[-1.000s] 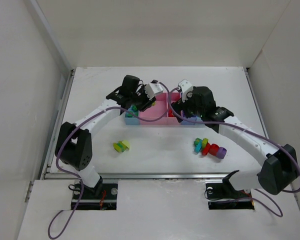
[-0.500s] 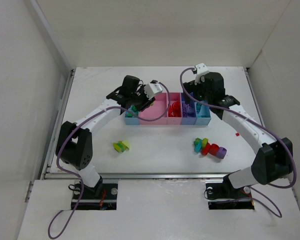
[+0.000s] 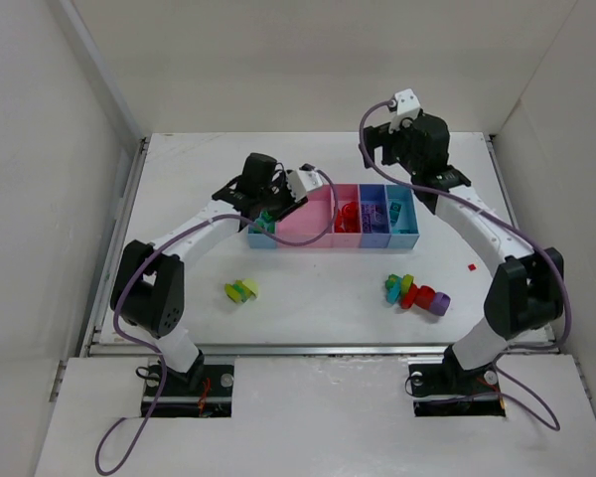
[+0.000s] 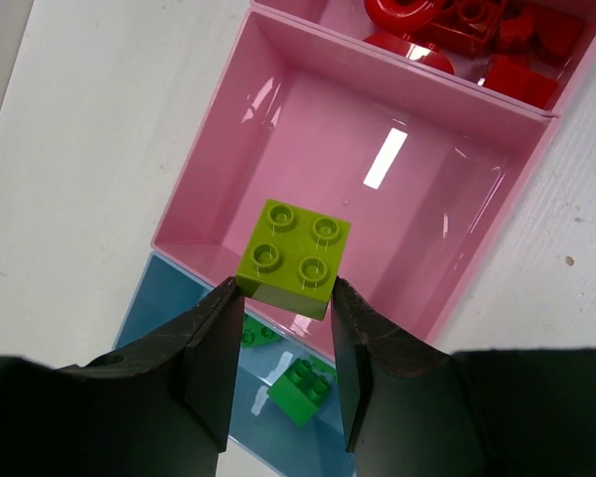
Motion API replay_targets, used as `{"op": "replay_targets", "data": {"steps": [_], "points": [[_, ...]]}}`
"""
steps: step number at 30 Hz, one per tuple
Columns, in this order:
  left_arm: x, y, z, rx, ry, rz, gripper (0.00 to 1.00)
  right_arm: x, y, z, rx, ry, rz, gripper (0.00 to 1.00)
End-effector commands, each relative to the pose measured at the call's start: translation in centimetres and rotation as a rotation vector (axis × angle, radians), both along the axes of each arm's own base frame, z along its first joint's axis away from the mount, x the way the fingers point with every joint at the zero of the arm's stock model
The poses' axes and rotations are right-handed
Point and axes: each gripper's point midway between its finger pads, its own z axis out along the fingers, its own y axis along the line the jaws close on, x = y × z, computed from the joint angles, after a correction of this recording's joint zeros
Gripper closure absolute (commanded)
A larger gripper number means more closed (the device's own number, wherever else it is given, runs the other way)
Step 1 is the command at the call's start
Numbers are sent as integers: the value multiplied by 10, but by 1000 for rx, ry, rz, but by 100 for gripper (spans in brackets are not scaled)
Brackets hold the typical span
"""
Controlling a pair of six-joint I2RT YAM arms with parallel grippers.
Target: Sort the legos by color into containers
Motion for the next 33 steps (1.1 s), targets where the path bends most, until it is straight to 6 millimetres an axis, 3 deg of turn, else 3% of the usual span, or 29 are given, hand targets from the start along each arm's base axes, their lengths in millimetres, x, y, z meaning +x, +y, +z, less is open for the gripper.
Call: {"op": "replay_targets", "data": {"steps": [1,2,4,5,7,9,11,15,18,21,26,29,30,32,33], "points": [[8,-2,17,-20,-81,-43,100,24,9,56,54,-166,32,0],[9,-2,5,-3,-63,-50,100,32,13,46,50,-147,44,0],[13,-7,0,-3,-48,-58,100,37,19,46,53,-147,67,0],[15,-7,-12,19,-26,-67,100,39,22,44,53,-144,77,0],[18,-16,-16,33,-40,-109,100,41,17,44,53,-144,68,0],[17,-19,-31,66,-13,-135,100,38,16,32,47,-122,68,0],[24,-21,-30,71,-17,-129,94,36,18,23,44,-103,82,0],[26,-22,-28,78,-1,-129,62,25,16,18,43,-91,91,0],[22,-26,-11,45,-26,-151,1,22,15,20,43,-92,91,0],[18,-24,17,-8,-37,-161,0,17,16,25,47,-102,101,0],[7,-2,57,-12,-69,-149,0,10,24,26,54,-102,155,0],[-22,15,49,87,-51,-228,3,2,26,28,58,-104,179,0],[-39,26,52,110,-32,-252,5,-1,25,30,59,-107,179,0],[-64,39,39,199,-36,-369,7,-7,29,29,59,-105,190,0],[-89,51,35,247,-9,-425,9,-11,29,29,60,-104,199,0]]}}
